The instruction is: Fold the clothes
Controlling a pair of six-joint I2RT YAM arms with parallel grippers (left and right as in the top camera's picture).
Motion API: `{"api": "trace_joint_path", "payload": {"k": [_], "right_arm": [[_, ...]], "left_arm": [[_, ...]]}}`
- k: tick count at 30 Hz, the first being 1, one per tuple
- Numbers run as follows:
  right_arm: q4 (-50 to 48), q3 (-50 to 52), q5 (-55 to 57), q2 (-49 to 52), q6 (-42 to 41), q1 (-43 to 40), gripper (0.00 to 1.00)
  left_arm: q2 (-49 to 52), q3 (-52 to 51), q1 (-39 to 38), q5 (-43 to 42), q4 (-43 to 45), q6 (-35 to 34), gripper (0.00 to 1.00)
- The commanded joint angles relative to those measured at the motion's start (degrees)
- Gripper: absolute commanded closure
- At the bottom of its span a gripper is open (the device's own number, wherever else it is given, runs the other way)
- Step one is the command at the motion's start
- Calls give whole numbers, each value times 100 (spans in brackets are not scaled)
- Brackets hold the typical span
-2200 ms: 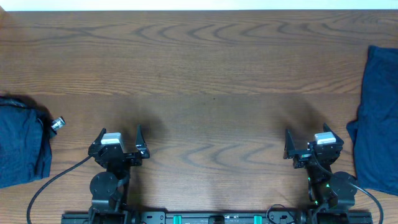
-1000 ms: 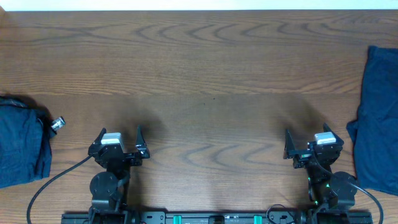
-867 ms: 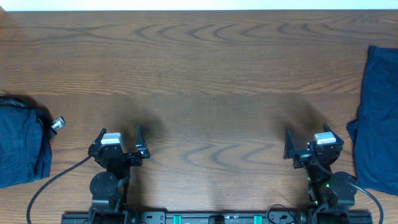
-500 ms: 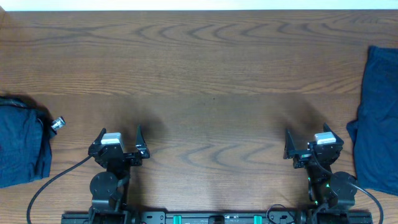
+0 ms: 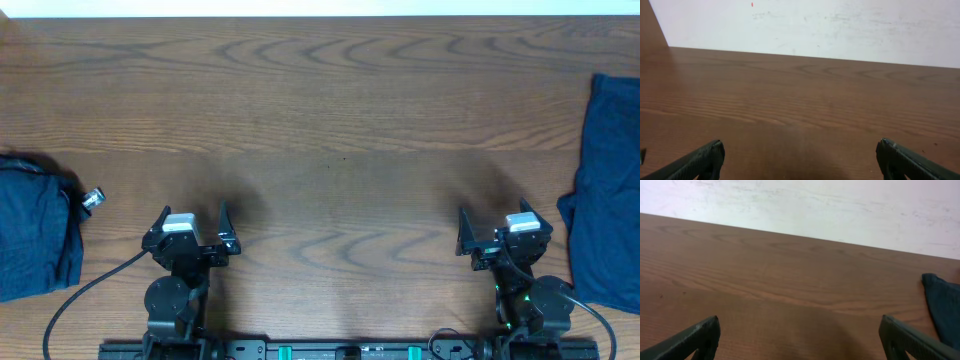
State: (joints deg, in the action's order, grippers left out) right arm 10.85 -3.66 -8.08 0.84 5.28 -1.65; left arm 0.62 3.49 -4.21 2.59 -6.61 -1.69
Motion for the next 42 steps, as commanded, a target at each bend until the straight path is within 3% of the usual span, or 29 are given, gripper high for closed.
{"api": "trace_joint_path", "payload": {"k": [1, 26, 37, 42], "right_arm": [[-13, 35, 13, -44, 79, 55, 1], [-11, 35, 13, -44, 79, 55, 1], [-13, 35, 13, -44, 79, 55, 1], [-13, 35, 13, -44, 79, 55, 1]], "left_arm": [[-39, -166, 24, 90, -72, -31, 2], [76, -153, 24, -85, 2, -74, 2], [2170, 1274, 24, -98, -7, -74, 2], [3679, 2450, 24, -741, -343, -76, 2]]}}
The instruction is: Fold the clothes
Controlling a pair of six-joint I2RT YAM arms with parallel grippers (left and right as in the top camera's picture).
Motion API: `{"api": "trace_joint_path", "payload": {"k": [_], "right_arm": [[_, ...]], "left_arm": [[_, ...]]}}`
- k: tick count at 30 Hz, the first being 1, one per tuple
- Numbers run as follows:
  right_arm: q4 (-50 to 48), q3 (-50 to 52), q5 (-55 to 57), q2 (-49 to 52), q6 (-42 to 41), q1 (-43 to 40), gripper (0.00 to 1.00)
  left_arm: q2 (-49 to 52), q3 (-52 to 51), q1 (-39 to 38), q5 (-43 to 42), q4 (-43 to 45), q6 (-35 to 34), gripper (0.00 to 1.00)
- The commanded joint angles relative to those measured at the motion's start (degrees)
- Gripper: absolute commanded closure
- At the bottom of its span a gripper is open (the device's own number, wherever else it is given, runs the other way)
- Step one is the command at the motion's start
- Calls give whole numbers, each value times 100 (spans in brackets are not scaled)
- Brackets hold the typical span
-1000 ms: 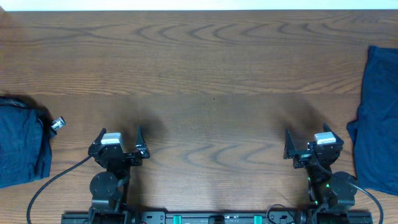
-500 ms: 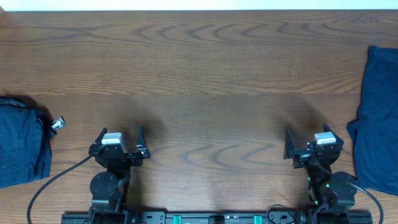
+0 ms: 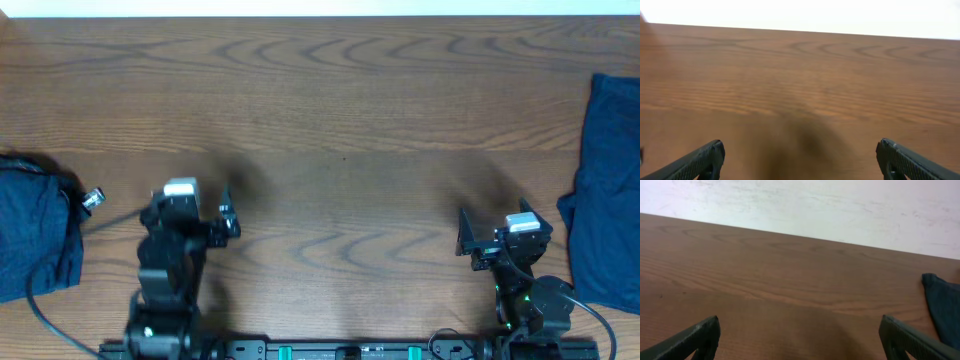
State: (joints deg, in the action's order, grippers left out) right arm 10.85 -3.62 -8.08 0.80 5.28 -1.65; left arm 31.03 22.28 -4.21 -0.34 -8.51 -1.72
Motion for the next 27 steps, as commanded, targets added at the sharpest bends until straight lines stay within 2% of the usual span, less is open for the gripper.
{"api": "trace_joint_path", "payload": {"k": [1, 5, 10, 27], "right_arm": [[-11, 31, 13, -39, 79, 55, 1], [-11, 31, 13, -39, 79, 55, 1], [-13, 31, 13, -39, 76, 55, 1], [-76, 31, 46, -39, 42, 55, 1]], "left_arm": [[922, 796, 24, -616, -297, -74, 2], [1947, 1528, 24, -1158, -852, -74, 2], [2636, 1735, 24, -1467, -855, -72, 2], [2732, 1733, 24, -1467, -861, -72, 2]]}}
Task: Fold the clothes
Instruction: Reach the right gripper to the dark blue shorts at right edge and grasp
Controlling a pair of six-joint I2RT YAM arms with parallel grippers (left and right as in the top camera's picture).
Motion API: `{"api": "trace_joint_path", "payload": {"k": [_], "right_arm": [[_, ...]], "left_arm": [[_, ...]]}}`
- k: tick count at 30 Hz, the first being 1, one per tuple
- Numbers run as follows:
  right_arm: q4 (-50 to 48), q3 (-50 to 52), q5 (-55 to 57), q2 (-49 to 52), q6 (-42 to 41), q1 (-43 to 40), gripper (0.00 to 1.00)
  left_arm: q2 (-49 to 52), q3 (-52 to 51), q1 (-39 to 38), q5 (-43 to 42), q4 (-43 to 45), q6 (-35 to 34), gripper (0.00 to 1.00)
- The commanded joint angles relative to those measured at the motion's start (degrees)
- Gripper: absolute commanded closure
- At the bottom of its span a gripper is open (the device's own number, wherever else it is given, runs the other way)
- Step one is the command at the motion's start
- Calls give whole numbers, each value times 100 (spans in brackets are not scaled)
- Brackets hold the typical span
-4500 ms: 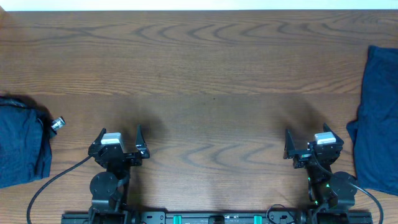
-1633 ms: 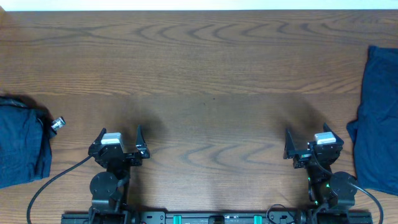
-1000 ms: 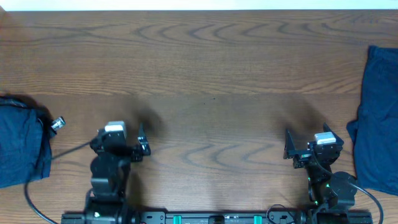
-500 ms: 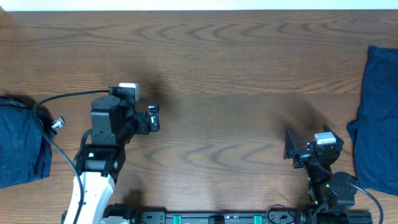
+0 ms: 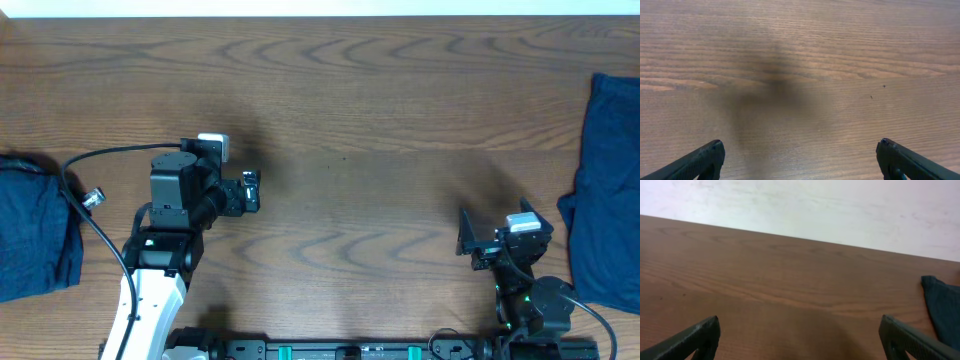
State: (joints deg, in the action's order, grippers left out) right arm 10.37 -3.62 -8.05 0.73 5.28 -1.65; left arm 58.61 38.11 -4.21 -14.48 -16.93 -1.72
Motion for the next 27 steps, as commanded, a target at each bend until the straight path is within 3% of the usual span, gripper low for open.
{"api": "trace_joint_path", "payload": {"k": [1, 10, 17, 27], "right_arm": [[-37, 31, -92, -35, -94, 55, 1], [483, -986, -778, 555, -511, 55, 1], [2057, -3279, -702, 3049, -413, 55, 1], [5222, -6959, -706, 6975, -308, 55, 1]], "left_arm": [[-26, 151, 24, -52, -20, -72, 2], [-24, 151, 24, -50, -20, -70, 2], [-24, 151, 24, -52, -20, -72, 2], [-24, 151, 24, -50, -188, -70, 2]]}}
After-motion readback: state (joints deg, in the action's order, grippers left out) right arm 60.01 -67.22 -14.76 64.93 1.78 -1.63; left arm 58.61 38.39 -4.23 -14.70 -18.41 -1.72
